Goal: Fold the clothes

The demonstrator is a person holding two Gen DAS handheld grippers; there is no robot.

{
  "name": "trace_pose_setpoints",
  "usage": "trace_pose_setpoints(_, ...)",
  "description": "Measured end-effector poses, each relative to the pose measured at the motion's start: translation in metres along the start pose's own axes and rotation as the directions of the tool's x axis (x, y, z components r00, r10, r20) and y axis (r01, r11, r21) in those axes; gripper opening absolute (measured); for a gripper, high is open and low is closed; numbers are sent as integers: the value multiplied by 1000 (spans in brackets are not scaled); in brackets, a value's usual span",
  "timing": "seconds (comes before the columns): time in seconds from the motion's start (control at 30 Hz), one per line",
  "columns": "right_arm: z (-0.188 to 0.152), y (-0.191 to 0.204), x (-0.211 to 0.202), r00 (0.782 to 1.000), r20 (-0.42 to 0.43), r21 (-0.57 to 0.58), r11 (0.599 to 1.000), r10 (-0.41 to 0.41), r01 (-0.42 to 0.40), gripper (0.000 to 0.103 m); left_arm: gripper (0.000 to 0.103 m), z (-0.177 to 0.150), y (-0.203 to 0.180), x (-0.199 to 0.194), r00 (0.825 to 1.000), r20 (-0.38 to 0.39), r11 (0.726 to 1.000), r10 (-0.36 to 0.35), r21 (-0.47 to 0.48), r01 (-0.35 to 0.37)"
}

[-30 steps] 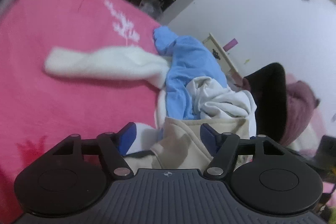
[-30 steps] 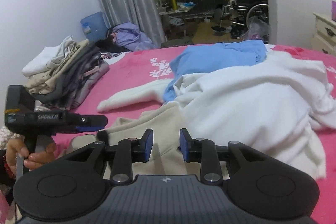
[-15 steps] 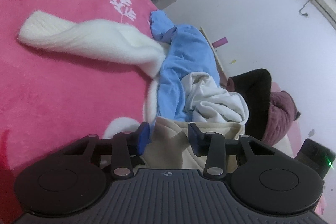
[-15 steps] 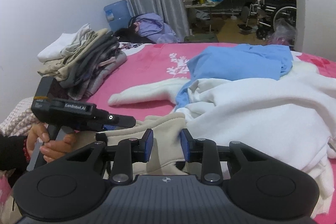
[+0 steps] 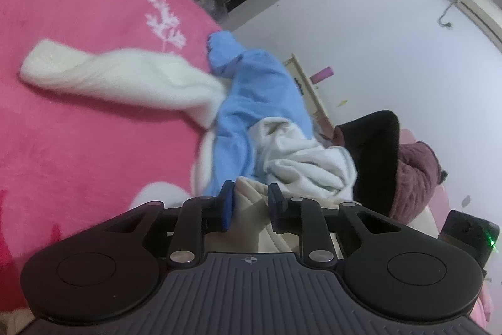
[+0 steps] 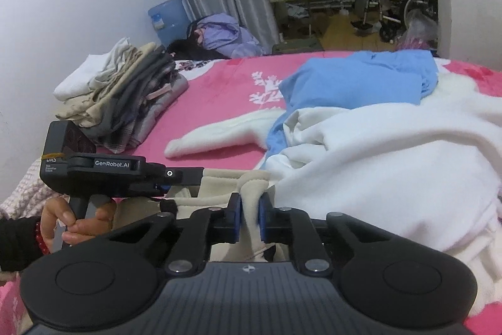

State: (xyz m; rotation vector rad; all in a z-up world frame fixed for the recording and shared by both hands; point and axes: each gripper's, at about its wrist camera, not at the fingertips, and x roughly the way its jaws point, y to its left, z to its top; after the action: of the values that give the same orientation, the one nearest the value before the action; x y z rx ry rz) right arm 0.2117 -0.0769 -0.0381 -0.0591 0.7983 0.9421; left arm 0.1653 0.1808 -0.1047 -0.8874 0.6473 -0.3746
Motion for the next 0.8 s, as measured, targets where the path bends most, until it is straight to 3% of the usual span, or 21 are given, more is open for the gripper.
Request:
trace_pose_setpoints(0.33,-16,26,-43,998,52,-17,999,34,-33,11,15,-18,-44,-44,998,10,996,-59,70,58)
trace_pose_setpoints(0.8,-74,114,-146,992,112,-41,998,54,-50,10,13,-91,-117,-141,993,-41,967,-114,224,120)
